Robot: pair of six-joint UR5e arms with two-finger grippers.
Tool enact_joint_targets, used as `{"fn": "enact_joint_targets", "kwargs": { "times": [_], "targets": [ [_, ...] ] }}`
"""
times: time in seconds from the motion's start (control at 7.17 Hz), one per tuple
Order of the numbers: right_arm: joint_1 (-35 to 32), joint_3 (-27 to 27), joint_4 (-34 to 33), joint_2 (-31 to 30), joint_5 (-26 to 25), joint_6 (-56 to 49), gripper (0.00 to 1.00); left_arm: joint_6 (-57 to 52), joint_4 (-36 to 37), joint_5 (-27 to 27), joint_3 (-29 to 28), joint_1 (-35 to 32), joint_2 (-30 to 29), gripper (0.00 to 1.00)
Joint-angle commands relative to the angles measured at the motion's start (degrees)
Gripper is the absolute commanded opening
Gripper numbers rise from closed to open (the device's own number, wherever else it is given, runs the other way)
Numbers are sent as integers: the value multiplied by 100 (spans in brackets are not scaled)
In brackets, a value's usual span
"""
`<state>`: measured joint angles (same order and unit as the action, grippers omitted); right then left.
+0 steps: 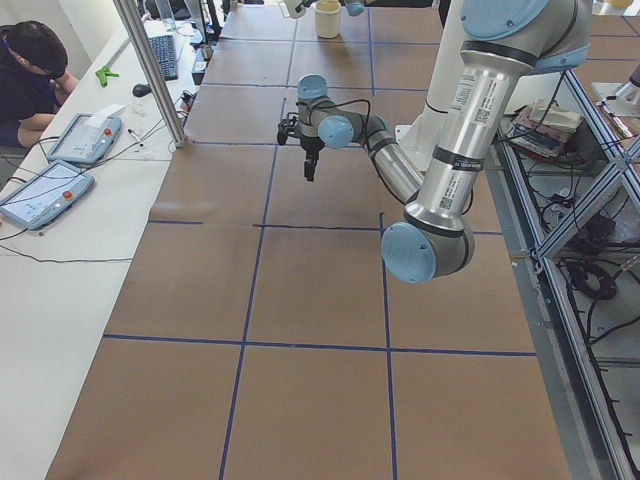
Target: Left arm hands cup to right arm to dump lemon
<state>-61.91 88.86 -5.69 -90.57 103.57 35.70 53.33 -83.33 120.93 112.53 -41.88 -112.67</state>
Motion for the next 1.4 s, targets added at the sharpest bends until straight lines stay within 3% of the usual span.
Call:
{"fn": "enact_joint_targets", "kwargs": {
  "times": [0.0, 0.28, 0.56, 0.7, 1.26],
  "targets": [
    [1271, 523, -979, 432, -1481, -54, 12, 28, 554, 280, -12, -100, -246, 100],
    [2206, 966, -1959, 1047, -2303, -37, 15, 736, 555, 405, -143, -189, -438, 100],
    [3626, 809, -1980, 1611, -3819, -10, 17, 915, 546, 527, -424, -224, -773, 100],
    [3903, 556, -1997, 1935, -4158, -36, 20, 1142, 546, 528, -460, -268, -904, 100],
    [4160, -316, -2215, 2974, -4546, -37, 30, 2065, 467, 563, -838, -207, -1747, 100]
  ]
}}
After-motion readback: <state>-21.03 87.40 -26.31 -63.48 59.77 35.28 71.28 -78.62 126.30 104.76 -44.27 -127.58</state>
